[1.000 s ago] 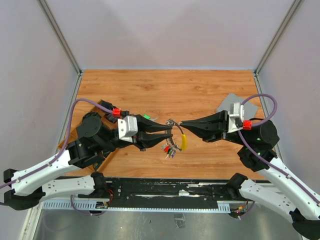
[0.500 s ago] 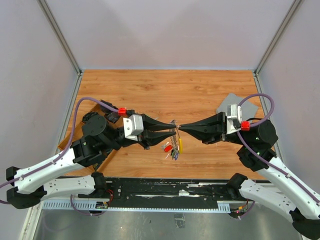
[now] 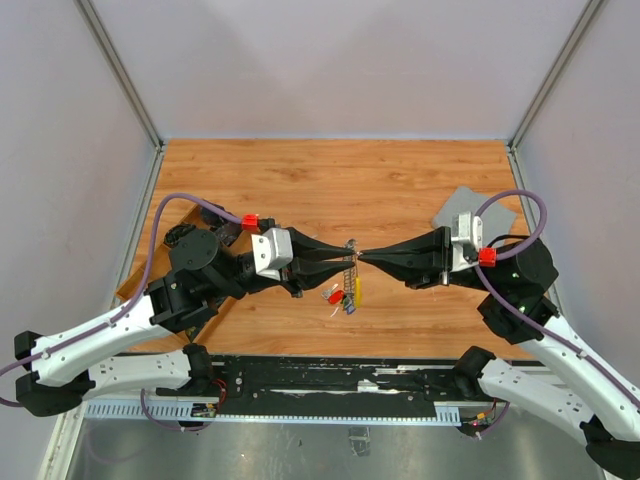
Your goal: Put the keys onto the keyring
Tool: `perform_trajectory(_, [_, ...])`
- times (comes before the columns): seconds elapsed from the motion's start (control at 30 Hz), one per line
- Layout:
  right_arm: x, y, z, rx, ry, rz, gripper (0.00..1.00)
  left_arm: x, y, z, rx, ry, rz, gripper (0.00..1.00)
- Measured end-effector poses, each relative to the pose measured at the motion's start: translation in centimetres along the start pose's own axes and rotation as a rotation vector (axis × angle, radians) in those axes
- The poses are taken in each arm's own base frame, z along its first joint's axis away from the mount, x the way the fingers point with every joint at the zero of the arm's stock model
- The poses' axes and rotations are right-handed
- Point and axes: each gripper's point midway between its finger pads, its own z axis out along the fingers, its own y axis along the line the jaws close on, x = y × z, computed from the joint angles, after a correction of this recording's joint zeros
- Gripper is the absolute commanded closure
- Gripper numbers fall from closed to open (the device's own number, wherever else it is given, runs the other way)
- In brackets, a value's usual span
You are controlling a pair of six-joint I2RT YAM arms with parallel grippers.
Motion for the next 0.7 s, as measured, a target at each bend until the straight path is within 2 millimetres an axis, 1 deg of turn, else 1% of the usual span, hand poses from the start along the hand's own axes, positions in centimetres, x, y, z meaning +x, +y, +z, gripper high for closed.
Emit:
perform_trajectory(0.17, [0.2, -0.3, 0.0, 0.015, 0.021, -0.022, 1.00, -0.1, -0.2, 0.0, 0.013, -0.004, 0.002, 0.76])
perform_trajectory(0.5, [1.3, -0.2, -0.3, 0.013, 0.077, -0.018, 1.00, 0.0, -0.7, 0.0, 0.040, -0.007, 0.009, 0.78])
perform_trajectory(0.6, [1.0, -0.1, -0.4, 0.014, 0.070, -0.020, 1.00, -0.1, -0.7, 0.0, 0.039, -0.012, 0.010, 0.77])
perform_trajectory(0.7, [0.6, -0.1, -0.4, 0.017, 0.055, -0.018, 1.00, -0.4, -0.7, -0.2, 0.037, -0.023, 0.013, 0.72])
